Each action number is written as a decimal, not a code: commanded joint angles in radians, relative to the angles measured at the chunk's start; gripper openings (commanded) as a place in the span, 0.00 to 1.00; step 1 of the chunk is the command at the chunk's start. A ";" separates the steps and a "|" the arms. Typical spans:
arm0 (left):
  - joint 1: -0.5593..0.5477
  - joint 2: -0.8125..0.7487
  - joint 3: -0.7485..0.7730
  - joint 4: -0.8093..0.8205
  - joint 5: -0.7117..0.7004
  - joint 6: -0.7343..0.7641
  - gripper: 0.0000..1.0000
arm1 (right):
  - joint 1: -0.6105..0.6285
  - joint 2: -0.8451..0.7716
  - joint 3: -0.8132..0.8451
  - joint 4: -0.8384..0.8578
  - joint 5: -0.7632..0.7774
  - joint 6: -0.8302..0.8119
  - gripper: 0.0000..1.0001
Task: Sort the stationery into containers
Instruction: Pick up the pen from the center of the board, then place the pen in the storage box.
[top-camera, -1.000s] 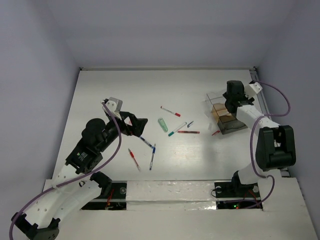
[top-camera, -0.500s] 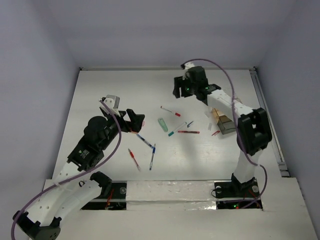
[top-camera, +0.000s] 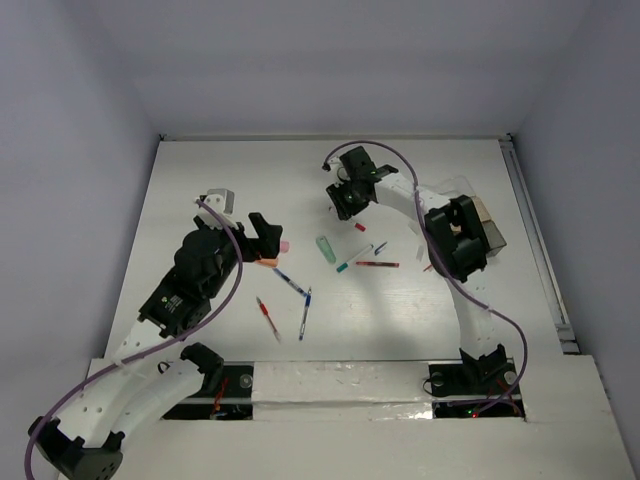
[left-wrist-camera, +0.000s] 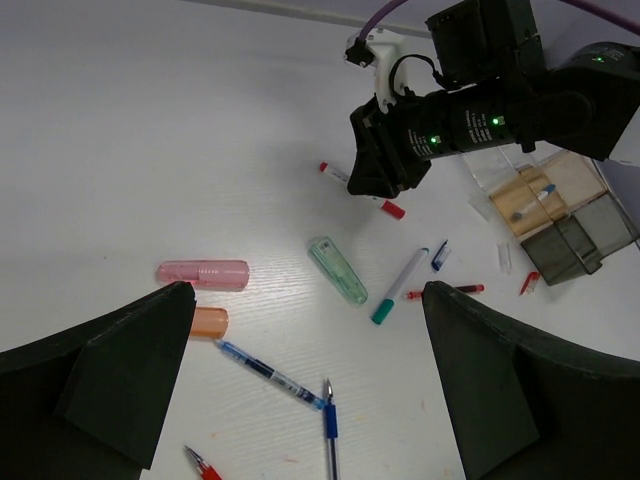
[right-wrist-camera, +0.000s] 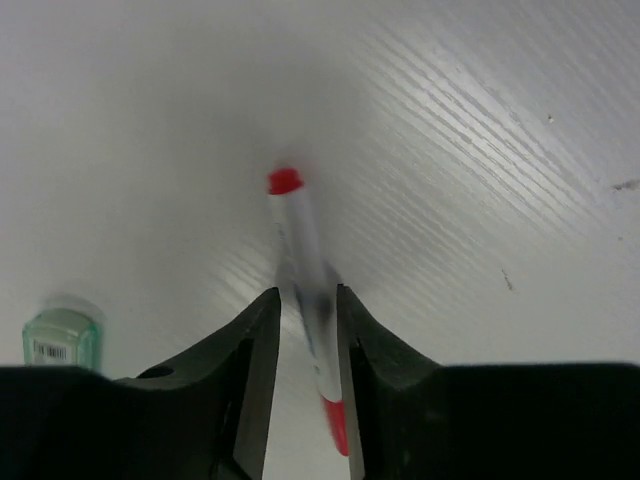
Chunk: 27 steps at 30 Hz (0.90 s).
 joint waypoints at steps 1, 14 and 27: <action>0.014 0.004 0.009 0.023 -0.014 0.006 0.96 | 0.013 0.059 0.083 -0.087 0.074 -0.024 0.31; 0.066 -0.016 0.006 0.041 0.057 0.027 0.96 | -0.019 -0.058 0.048 0.189 0.298 0.252 0.00; 0.049 -0.045 0.006 0.047 0.084 0.037 0.98 | -0.284 -0.772 -0.849 0.724 0.565 0.874 0.00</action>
